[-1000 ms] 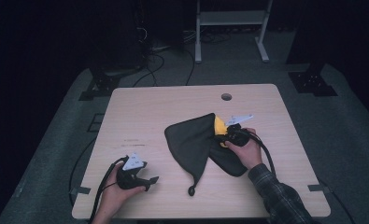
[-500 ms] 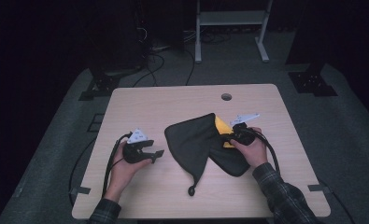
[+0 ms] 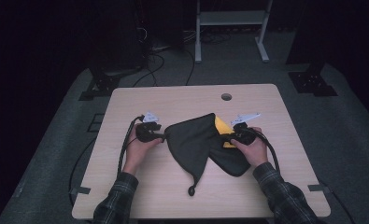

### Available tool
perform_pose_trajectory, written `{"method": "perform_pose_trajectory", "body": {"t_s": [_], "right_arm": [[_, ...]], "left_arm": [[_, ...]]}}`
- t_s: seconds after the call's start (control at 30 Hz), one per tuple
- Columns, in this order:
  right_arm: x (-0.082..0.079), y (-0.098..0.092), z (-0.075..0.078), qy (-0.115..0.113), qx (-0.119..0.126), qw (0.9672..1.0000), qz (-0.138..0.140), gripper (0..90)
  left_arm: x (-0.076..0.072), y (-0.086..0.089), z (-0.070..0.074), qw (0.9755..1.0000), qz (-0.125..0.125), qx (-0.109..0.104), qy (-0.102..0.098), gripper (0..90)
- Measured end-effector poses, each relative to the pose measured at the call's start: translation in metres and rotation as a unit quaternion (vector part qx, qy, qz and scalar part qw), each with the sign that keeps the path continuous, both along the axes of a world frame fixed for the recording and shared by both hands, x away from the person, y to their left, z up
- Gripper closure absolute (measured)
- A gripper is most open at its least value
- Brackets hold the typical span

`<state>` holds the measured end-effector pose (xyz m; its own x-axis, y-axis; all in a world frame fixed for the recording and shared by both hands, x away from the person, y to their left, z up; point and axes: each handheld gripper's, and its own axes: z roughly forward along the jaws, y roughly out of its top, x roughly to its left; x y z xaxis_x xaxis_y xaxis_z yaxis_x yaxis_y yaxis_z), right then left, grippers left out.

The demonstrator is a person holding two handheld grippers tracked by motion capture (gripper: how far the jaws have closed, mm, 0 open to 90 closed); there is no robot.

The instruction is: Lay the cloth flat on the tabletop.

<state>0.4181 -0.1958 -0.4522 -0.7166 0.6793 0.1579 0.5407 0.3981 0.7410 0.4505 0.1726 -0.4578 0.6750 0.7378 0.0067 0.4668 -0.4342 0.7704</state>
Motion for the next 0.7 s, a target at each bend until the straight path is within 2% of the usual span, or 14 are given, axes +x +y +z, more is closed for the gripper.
{"method": "perform_pose_trajectory", "body": {"t_s": [0.03,0.1,0.3,0.37,0.4,0.43,0.47,0.53,0.57,0.63,0.7], "right_arm": [[0.000,0.000,0.000,0.000,0.001,1.0000,0.001,85.8],[0.001,0.001,0.000,-0.003,-0.001,1.0000,0.004,85.7],[0.001,-0.001,0.000,-0.004,0.001,1.0000,0.002,85.7],[0.000,-0.001,0.000,-0.005,0.002,1.0000,0.002,85.7],[0.000,-0.001,0.000,-0.005,0.002,1.0000,0.002,85.7],[0.000,-0.001,0.000,-0.005,0.001,1.0000,0.002,85.7],[0.000,-0.001,0.000,-0.005,0.001,1.0000,0.002,85.7],[0.000,-0.001,0.000,-0.004,0.000,1.0000,0.002,85.7],[0.000,0.000,0.000,-0.004,0.000,1.0000,0.003,85.7],[-0.001,0.000,0.001,-0.004,-0.004,1.0000,0.002,85.7],[-0.001,0.000,0.001,-0.008,-0.006,0.9999,0.002,85.7]], "left_arm": [[0.004,0.000,-0.001,1.0000,0.002,0.003,0.001,42.0],[0.009,-0.001,-0.005,1.0000,0.003,-0.005,0.004,42.7],[0.021,-0.008,-0.016,0.9996,0.002,0.019,0.020,48.3],[0.022,-0.009,-0.017,0.9997,0.005,0.007,0.022,51.4],[0.022,-0.009,-0.017,0.9997,0.005,0.008,0.024,51.4],[0.022,-0.010,-0.016,0.9996,0.005,0.007,0.026,57.0],[0.022,-0.011,-0.016,0.9996,0.006,0.006,0.027,57.0],[0.021,-0.013,-0.015,0.9993,0.014,0.005,0.034,64.8],[0.020,-0.014,-0.014,0.9989,0.020,0.003,0.043,67.6],[0.020,-0.014,-0.013,0.9982,0.024,-0.003,0.054,78.5],[0.018,-0.015,-0.013,0.9978,0.028,-0.007,0.060,82.1]]}}
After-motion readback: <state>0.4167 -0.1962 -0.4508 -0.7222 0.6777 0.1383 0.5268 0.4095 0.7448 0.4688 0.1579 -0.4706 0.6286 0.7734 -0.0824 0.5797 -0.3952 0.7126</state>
